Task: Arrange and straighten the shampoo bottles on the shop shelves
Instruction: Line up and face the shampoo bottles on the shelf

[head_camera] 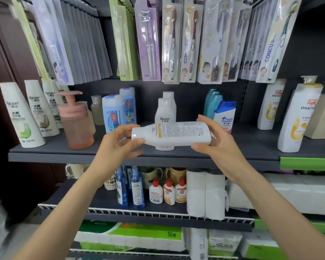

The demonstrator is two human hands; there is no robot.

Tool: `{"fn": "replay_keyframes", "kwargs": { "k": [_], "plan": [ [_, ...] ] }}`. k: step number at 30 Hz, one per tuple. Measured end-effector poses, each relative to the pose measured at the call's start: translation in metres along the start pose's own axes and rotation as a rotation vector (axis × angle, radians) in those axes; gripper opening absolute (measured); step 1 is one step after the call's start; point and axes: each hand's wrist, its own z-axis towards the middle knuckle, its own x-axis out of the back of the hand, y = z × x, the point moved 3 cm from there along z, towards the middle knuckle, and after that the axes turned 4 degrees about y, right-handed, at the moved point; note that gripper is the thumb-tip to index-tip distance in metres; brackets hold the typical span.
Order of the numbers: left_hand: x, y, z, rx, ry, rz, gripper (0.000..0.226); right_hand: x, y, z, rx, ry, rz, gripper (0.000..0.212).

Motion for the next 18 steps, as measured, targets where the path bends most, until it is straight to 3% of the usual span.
{"fn": "replay_keyframes", "kwargs": {
  "k": [2, 4, 7, 9, 12, 14, 18],
  "plan": [
    [0.002, 0.003, 0.003, 0.05, 0.058, -0.02, 0.028, -0.001, 0.0, 0.001, -0.018, 0.03, -0.061, 0.054],
    [0.004, 0.011, 0.006, 0.013, 0.179, 0.137, 0.018, -0.006, 0.003, 0.002, -0.117, 0.039, 0.01, 0.041],
    [0.004, 0.023, 0.013, -0.066, 0.319, 0.329, 0.03, -0.019, 0.011, 0.002, -0.269, 0.047, 0.056, 0.042],
    [0.002, 0.028, 0.018, -0.064, 0.312, 0.363, 0.03, -0.025, 0.014, 0.003, -0.321, 0.067, 0.066, 0.044],
    [-0.003, 0.025, 0.024, 0.032, 0.181, 0.159, 0.017, -0.032, 0.015, 0.004, -0.378, 0.058, 0.186, 0.04],
    [-0.007, 0.021, 0.023, 0.084, 0.105, -0.001, 0.024, -0.035, 0.015, 0.005, -0.386, 0.037, 0.246, 0.04],
    [-0.01, 0.023, 0.022, 0.046, 0.114, -0.223, 0.029, -0.039, 0.01, 0.011, -0.377, -0.047, 0.099, 0.032]
  ]
}}
